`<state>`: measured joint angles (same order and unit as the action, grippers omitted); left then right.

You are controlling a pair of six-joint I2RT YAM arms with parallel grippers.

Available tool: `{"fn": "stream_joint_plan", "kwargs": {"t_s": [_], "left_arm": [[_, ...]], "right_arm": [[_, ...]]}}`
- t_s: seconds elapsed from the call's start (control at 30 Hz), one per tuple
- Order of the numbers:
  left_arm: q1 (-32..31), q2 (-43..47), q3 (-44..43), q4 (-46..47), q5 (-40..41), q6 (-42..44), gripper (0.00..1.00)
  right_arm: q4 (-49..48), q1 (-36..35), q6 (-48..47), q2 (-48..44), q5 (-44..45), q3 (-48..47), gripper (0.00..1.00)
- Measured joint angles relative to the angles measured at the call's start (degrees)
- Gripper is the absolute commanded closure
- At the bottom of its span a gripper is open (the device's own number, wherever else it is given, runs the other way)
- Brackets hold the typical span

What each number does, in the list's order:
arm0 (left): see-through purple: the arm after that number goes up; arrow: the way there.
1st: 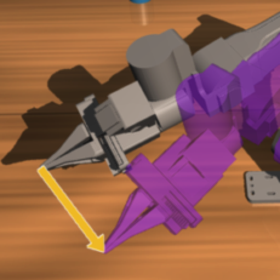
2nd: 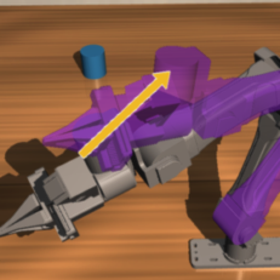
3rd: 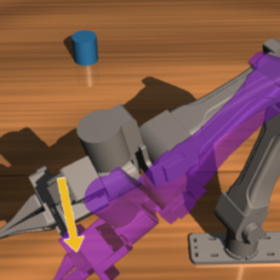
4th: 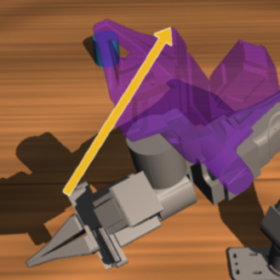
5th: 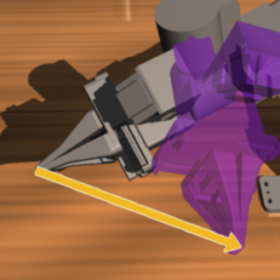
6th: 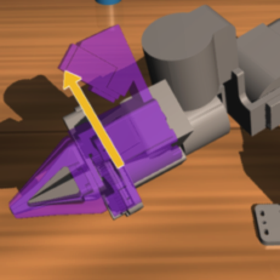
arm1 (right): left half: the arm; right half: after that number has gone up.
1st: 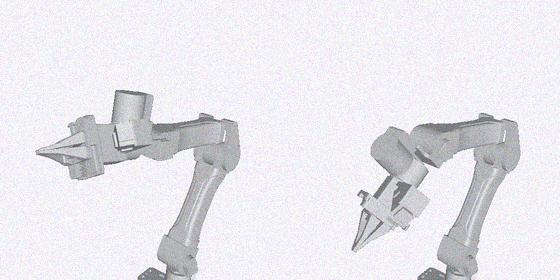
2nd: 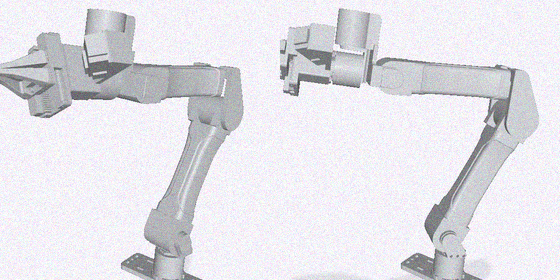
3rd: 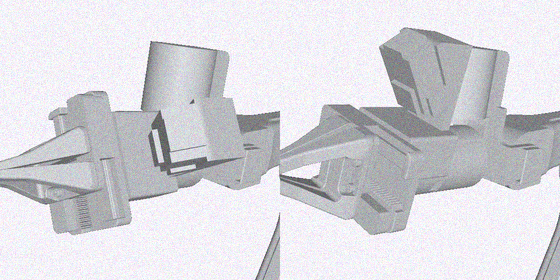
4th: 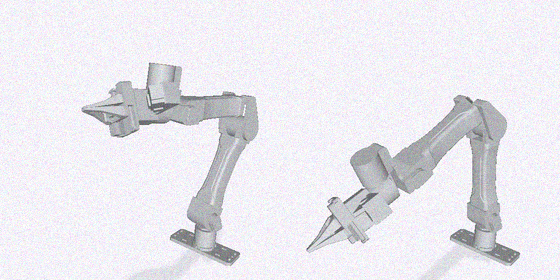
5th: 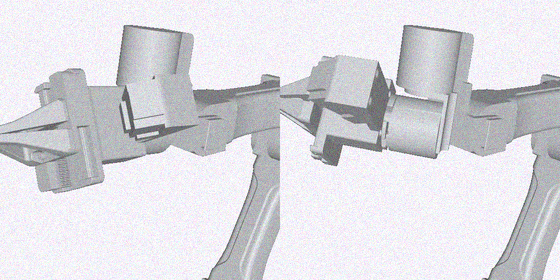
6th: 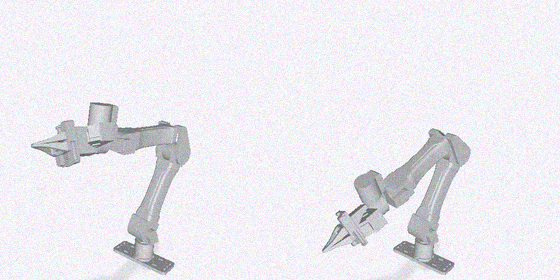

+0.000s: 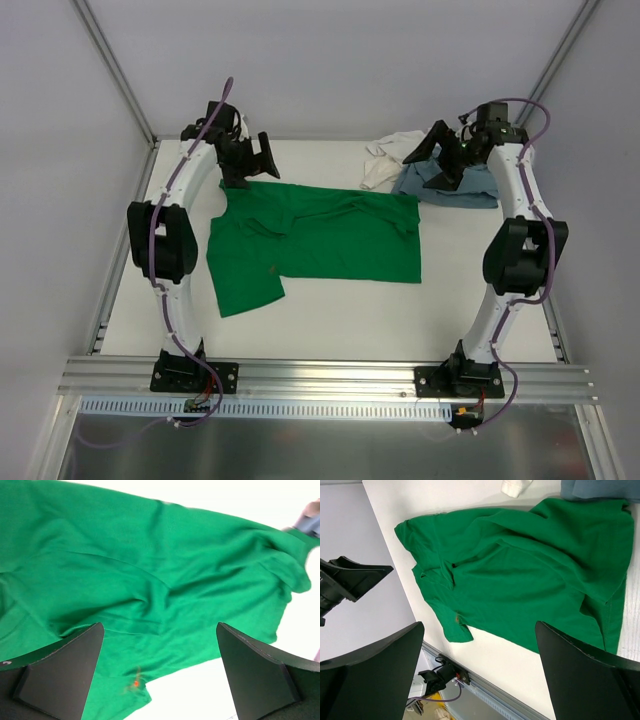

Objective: Fold and stack the t-shirts
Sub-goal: Fold the flattened tshirt in 1/3 of the way

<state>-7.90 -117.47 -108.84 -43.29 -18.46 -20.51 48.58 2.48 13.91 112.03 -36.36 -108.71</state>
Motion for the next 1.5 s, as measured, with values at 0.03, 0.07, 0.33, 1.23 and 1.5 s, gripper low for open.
{"fn": "stream_joint_plan", "kwargs": {"t_s": [0.03, 0.07, 0.33, 1.23, 1.5], "left_arm": [[-0.1, 0.2, 0.0, 0.1, -0.9, -0.1, 0.01], [-0.3, 0.3, 0.0, 0.3, -1.3, -0.3, 0.01], [-3.7, -1.0, 0.2, 0.8, -5.1, -1.4, 0.01], [-4.4, 5.4, 10.6, 7.5, -11.1, 0.5, 0.01], [-4.4, 9.6, 14.6, 13.7, -16.9, 3.1, 0.01]], "right_arm": [[-0.3, 0.0, 0.0, 0.0, -0.2, 0.3, 0.01], [-0.5, -0.1, 0.0, 0.0, -0.2, 0.5, 0.01], [-4.0, -3.7, 0.7, 6.3, -2.5, 0.1, 0.05], [-8.0, -11.4, 3.0, 20.9, -5.4, -5.9, 0.2], [-6.7, -11.9, -5.9, 20.5, -7.3, -12.3, 0.1]]}}
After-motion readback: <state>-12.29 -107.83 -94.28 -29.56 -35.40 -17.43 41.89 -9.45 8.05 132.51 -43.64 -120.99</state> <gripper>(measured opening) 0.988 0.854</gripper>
